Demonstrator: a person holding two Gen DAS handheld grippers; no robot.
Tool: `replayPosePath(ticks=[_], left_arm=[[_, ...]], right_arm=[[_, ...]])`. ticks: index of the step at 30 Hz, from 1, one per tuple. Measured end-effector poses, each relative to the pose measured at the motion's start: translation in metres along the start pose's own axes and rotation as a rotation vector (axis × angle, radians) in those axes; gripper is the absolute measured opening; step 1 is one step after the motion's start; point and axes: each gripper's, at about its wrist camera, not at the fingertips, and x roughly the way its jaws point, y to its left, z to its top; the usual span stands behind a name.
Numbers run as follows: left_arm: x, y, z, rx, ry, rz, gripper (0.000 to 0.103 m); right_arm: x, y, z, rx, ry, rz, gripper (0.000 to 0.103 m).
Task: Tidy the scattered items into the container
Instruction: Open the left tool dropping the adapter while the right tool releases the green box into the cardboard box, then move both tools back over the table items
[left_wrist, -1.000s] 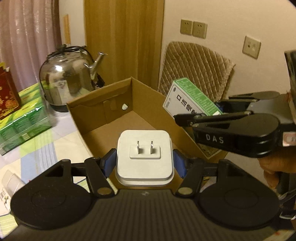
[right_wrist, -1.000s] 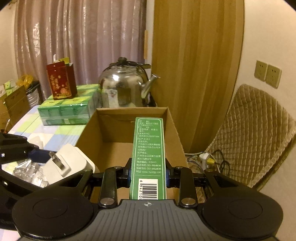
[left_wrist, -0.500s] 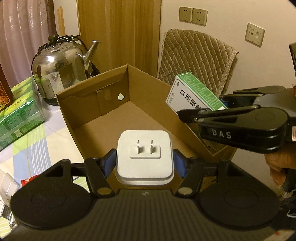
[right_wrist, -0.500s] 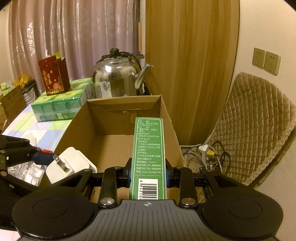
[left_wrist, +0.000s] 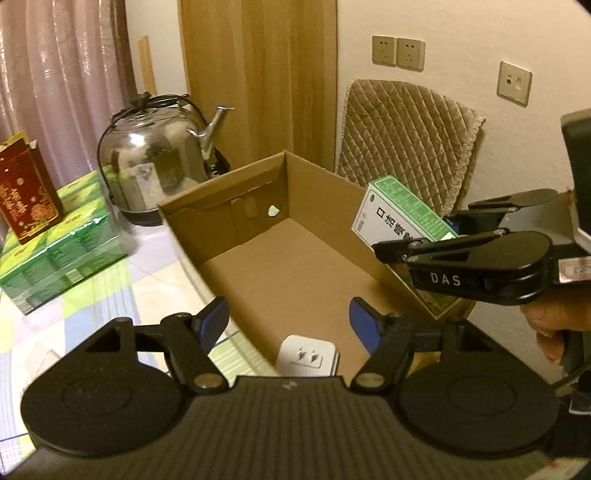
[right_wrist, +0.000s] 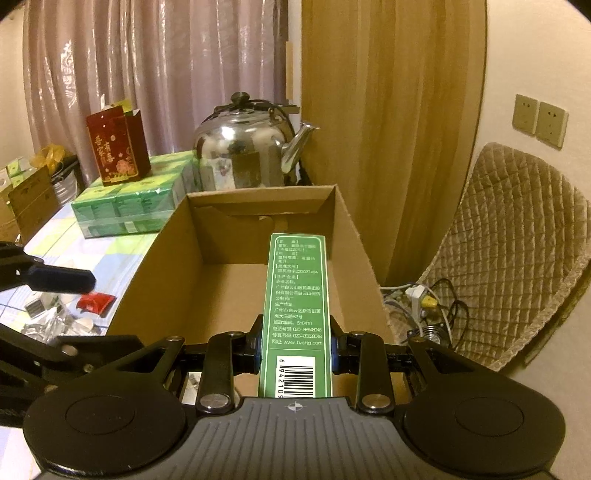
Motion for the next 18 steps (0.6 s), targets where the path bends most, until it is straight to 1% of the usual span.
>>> replayPosePath(ticks=[7, 10, 12, 14, 16, 17, 18], left_arm=[[-0.012, 0.013, -0.01, -0.026, 0.002, 0.021, 0.069], [-0.015, 0.016, -0.015, -0.034, 0.004, 0.029, 0.073], [-0.017, 0.019, -0.017, -0.043, 0.006, 0.036, 0.078], [-0.018, 0.021, -0.019, -0.048, 0.007, 0.04, 0.078], [-0.019, 0.023, -0.022, -0.057, 0.011, 0.042, 0.079], [-0.021, 0.024, -0.023, -0.061, 0.012, 0.043, 0.079], [-0.022, 0.025, -0.025, -0.065, 0.012, 0.044, 0.079]], right_arm=[[0.009, 0.01, -0.002, -0.014, 0.025, 0.006, 0.028], [0.012, 0.011, 0.0, -0.009, 0.022, 0.015, 0.028], [0.012, 0.014, 0.001, -0.017, 0.011, 0.01, 0.028], [0.011, 0.016, 0.002, -0.025, 0.0, 0.012, 0.03], [0.009, 0.017, 0.002, -0.024, -0.013, 0.009, 0.037], [0.007, 0.017, 0.003, -0.023, -0.022, 0.003, 0.047], [0.006, 0.017, 0.003, -0.018, -0.029, 0.003, 0.054]])
